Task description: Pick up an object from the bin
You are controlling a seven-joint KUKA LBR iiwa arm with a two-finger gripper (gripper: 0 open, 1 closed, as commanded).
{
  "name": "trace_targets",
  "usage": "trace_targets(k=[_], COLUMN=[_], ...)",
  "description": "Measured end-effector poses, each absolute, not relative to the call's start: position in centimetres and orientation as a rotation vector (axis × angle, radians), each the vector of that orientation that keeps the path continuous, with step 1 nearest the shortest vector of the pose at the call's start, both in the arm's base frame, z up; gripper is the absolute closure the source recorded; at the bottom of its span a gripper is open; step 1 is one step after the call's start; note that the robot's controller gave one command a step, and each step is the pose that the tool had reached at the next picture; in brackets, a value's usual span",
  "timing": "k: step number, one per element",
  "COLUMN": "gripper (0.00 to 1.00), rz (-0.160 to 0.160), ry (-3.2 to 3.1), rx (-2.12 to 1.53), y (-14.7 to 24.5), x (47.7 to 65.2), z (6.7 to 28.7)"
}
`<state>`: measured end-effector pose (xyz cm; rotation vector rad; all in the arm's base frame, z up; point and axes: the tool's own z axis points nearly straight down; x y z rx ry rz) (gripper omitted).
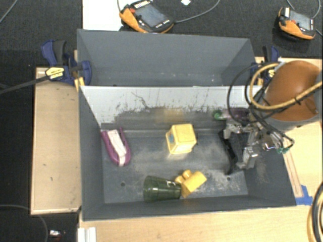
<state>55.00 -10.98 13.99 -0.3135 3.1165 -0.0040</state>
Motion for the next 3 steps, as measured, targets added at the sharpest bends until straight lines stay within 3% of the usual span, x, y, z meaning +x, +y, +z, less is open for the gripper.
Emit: trace_targets(k=[1,3], gripper=[0.0,0.0], rz=[-0.003,0.001], ry=[3.129,3.112], rx=[-0.222,-0.399], y=[-12.22,-11.59], x=[53.38,53.12], z=[12.93,13.14])
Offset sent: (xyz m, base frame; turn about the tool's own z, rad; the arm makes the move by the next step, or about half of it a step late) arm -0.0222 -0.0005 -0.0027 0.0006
